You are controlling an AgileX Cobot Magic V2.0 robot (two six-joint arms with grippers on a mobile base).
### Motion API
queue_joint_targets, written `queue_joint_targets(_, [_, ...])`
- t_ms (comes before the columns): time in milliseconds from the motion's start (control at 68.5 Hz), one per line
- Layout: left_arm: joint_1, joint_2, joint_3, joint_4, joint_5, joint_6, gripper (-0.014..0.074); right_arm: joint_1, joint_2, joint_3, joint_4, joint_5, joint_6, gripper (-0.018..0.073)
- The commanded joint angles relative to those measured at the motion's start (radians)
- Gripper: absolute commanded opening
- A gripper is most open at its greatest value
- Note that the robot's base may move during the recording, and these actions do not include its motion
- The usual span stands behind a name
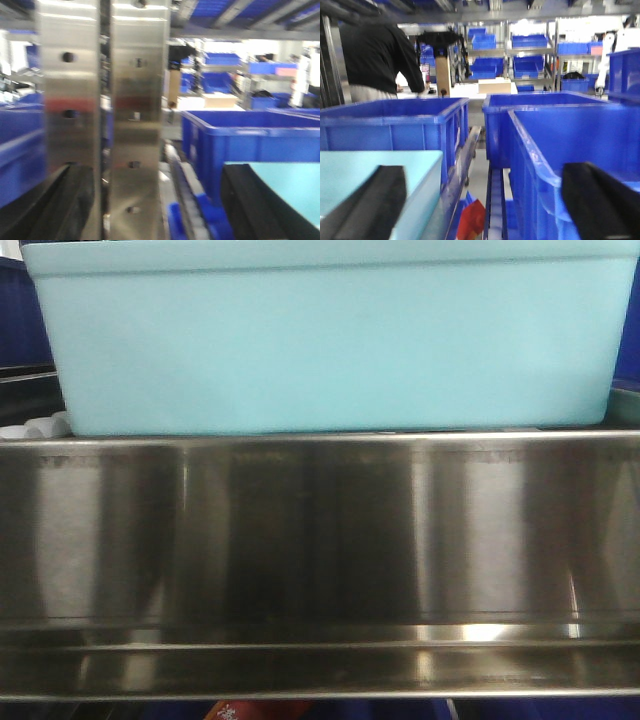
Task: Fetch blue bin and place on conveyor start
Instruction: 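Position both grippers on opposite sides of the light-blue bin on the shelf, then grip the bin walls with both grippers and pull it off the shelf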
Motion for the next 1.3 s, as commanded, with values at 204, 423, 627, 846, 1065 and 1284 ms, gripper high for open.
queue_joint_targets(204, [-0.201,0.228,-0.150,-0.123,0.141,0.138,0.0443,0.050,0.176,-0.136,0.098,0.106,-0.169,0.0568])
queue_joint_targets(423, [-0.376,0.517,-0.281,-0.182,0.149,0.141,0.0443,0.150,0.369,-0.246,0.116,0.184,-0.171,0.0568])
queue_joint_targets(627, [-0.453,0.830,-0.529,-0.187,0.246,0.088,0.0443,0.161,0.606,-0.452,0.120,0.343,-0.169,0.0568])
queue_joint_targets(846, [-0.453,1.141,-0.901,-0.018,0.545,-0.122,0.0443,0.161,0.885,-0.795,0.084,0.589,-0.050,0.0568])
queue_joint_targets(1065, [-0.443,1.408,-1.161,0.149,0.833,-0.238,0.0443,0.161,1.126,-0.989,0.019,0.697,0.056,0.0568])
queue_joint_targets(1284, [-0.394,1.532,-1.190,0.108,0.836,-0.238,0.0443,0.180,1.308,-0.995,0.027,0.691,0.056,0.0568])
